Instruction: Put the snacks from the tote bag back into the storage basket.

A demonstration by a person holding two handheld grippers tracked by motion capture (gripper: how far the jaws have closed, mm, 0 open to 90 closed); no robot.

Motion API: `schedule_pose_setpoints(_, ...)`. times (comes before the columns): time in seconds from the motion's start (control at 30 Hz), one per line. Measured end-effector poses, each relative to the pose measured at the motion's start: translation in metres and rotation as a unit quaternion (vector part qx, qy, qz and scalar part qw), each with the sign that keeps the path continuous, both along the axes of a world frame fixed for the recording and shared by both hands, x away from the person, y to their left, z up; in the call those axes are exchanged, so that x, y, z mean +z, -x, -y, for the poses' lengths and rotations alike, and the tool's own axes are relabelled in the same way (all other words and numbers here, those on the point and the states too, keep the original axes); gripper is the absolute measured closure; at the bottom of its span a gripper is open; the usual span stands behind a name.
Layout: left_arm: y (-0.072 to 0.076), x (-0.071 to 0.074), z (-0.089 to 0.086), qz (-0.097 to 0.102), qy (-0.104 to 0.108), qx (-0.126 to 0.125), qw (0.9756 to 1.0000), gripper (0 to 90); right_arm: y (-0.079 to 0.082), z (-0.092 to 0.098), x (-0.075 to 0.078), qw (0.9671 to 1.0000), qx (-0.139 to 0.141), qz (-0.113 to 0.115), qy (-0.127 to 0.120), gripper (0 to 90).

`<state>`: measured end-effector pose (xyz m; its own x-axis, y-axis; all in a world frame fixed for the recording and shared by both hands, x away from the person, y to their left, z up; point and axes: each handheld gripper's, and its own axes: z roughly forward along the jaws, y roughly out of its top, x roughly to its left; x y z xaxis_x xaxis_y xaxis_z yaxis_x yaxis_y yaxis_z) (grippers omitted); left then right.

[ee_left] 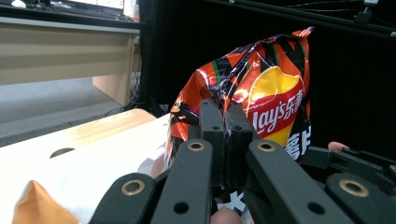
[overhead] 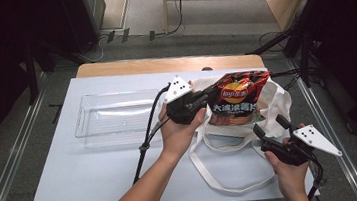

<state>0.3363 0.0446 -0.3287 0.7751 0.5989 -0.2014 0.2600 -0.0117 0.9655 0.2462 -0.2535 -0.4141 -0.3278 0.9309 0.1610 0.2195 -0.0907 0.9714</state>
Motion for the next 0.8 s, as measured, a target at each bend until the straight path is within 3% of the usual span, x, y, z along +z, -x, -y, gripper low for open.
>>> schedule_pose_setpoints(0.17,0.003,0.007,-0.008,0.005,0.005,0.002,1.0,90.0,-0.001,0.003,-0.002,0.9998,0.01,-0.011,-0.01,14.8)
schedule_pose_setpoints(0.4,0.003,0.016,-0.017,0.007,0.01,-0.005,0.9999,90.0,-0.005,-0.01,-0.01,0.9993,0.019,-0.018,0.028,14.8)
schedule_pose_setpoints(0.8,-0.001,0.021,-0.019,0.019,0.019,-0.021,0.9994,90.0,-0.007,-0.014,-0.023,0.9976,0.036,-0.029,0.051,14.8)
